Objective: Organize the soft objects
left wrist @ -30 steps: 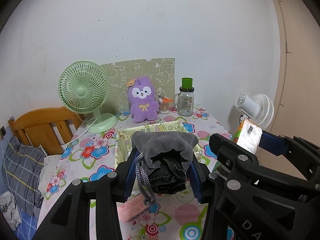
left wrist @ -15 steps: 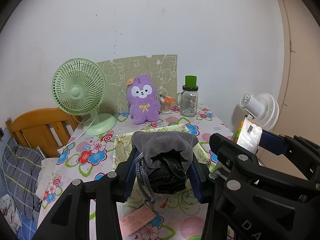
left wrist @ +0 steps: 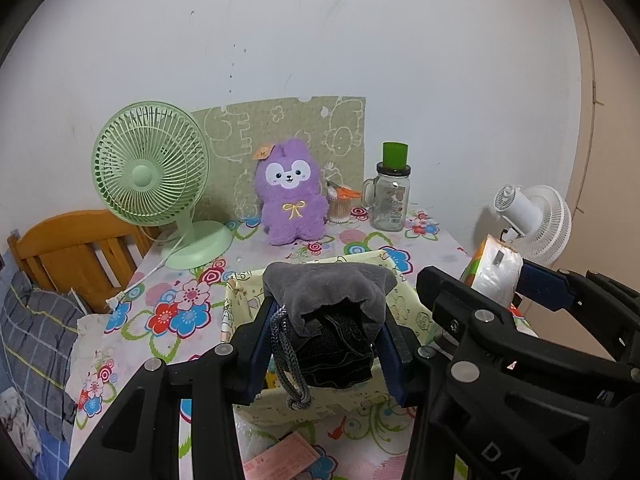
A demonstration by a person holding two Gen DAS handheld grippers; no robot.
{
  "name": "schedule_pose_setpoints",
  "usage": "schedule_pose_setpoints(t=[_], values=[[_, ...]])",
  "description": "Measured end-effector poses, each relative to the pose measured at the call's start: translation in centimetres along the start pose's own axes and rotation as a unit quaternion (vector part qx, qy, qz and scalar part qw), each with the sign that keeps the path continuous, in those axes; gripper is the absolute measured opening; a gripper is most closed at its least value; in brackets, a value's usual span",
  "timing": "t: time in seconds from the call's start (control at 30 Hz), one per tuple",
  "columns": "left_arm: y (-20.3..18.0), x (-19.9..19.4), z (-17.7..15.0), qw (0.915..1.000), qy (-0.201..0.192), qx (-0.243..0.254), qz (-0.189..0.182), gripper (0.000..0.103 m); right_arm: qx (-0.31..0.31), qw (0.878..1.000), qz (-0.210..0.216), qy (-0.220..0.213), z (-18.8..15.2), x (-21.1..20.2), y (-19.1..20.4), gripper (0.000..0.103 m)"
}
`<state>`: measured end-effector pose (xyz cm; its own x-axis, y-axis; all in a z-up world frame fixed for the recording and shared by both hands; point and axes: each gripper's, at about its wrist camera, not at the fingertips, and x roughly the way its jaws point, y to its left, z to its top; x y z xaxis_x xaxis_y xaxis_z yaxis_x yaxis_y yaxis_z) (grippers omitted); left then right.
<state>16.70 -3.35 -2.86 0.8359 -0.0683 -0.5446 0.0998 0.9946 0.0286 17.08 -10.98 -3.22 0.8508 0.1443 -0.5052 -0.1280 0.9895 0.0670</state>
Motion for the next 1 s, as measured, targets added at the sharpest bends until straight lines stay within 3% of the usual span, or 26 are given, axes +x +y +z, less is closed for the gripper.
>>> schedule_pose_setpoints(t=[0.7, 0.8, 0.93, 1.0], values=[[1.6, 7.0, 0.6, 0.9991, 0.042, -0.008, -0.009, 0.05, 0.013, 0.999, 0.006, 0.049, 0.9, 8.0, -0.5, 0.056], [1.8, 7.7, 0.3, 0.9986, 0.052, -0.007, -0.01, 0.054, 0.004, 0.999, 0.001, 0.048, 0.7, 8.4, -0.2, 0.059], [2.0, 8.1, 0.3, 0.9982, 0.057, -0.015, -0.01, 0.073, 0.003, 0.999, -0.013, 0.039, 0.7, 8.4, -0.3, 0.083], [2.0, 8.3, 0.3, 0.998, 0.06, -0.018, -0.011, 0.078, 0.005, 0.999, -0.016, 0.034, 0.7, 8.3, -0.5, 0.083]])
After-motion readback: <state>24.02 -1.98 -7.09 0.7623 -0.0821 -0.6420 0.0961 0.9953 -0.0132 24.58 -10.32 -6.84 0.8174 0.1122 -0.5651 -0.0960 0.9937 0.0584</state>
